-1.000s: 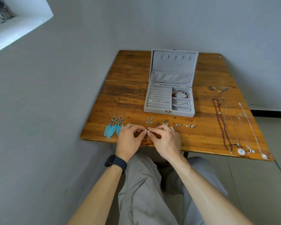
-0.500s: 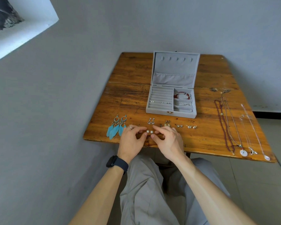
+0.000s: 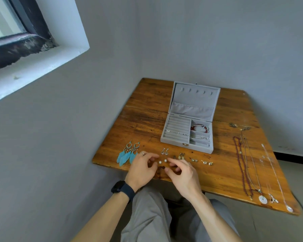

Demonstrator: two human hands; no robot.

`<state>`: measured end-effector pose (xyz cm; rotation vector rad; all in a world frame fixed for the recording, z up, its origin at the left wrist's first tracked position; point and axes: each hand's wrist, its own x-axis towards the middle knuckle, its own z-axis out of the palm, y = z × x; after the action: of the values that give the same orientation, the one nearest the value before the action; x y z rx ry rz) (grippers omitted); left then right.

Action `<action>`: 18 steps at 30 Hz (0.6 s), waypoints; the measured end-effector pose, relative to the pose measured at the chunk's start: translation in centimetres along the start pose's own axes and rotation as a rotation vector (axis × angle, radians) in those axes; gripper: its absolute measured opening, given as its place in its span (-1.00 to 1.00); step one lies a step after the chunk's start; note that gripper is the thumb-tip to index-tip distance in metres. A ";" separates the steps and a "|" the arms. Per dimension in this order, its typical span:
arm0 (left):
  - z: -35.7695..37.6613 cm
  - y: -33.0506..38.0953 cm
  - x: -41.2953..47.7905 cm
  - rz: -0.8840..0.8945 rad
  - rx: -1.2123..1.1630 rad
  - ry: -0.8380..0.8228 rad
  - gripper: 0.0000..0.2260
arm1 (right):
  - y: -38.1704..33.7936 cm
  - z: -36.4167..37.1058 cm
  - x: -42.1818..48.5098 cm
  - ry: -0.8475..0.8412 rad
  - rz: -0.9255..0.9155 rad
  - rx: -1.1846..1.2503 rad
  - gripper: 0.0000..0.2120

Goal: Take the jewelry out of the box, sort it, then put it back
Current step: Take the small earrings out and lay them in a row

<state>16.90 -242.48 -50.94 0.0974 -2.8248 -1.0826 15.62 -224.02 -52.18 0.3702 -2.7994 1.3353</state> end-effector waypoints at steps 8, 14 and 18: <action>-1.8 2.5 5.9 0.132 0.246 0.155 -0.62 | -1.3 -4.2 3.7 0.038 -0.086 -0.029 -0.81; 0.1 3.2 10.5 0.079 0.503 -0.169 -0.46 | -1.7 -4.5 10.5 0.058 -0.123 -0.315 -0.76; 1.1 2.7 11.2 0.060 0.558 -0.264 -0.46 | -1.7 -3.6 13.7 0.032 -0.132 -0.483 -0.71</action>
<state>5.56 -240.94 -49.00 -0.0901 -3.2573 -0.2846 2.38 -225.10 -46.97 0.4913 -2.8801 0.6021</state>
